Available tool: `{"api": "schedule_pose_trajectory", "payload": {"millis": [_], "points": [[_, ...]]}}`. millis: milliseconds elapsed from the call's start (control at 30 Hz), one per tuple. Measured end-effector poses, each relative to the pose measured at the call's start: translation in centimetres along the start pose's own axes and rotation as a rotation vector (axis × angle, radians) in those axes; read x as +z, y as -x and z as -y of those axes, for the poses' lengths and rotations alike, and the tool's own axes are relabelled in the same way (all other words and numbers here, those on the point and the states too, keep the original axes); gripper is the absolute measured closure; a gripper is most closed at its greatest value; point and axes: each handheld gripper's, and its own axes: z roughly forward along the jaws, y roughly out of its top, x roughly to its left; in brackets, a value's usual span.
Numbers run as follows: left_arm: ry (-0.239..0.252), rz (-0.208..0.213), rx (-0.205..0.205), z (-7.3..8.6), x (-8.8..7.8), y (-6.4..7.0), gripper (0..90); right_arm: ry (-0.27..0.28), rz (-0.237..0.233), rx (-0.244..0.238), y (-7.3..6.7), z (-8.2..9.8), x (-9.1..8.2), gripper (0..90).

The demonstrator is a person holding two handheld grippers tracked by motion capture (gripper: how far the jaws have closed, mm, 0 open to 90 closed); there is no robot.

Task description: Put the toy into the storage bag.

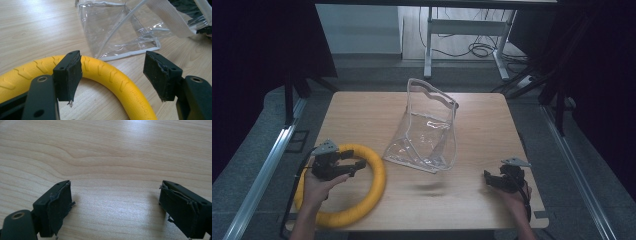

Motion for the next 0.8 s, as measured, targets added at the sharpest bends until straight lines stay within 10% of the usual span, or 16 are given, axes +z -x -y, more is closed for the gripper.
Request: {"api": "schedule_pose_trajectory", "payload": {"millis": [800], "points": [[-0.005,-0.039,0.044,-0.9,-1.6,0.3,31.6,0.007,0.002,0.004,0.2,0.1,-0.2,15.8]]}}
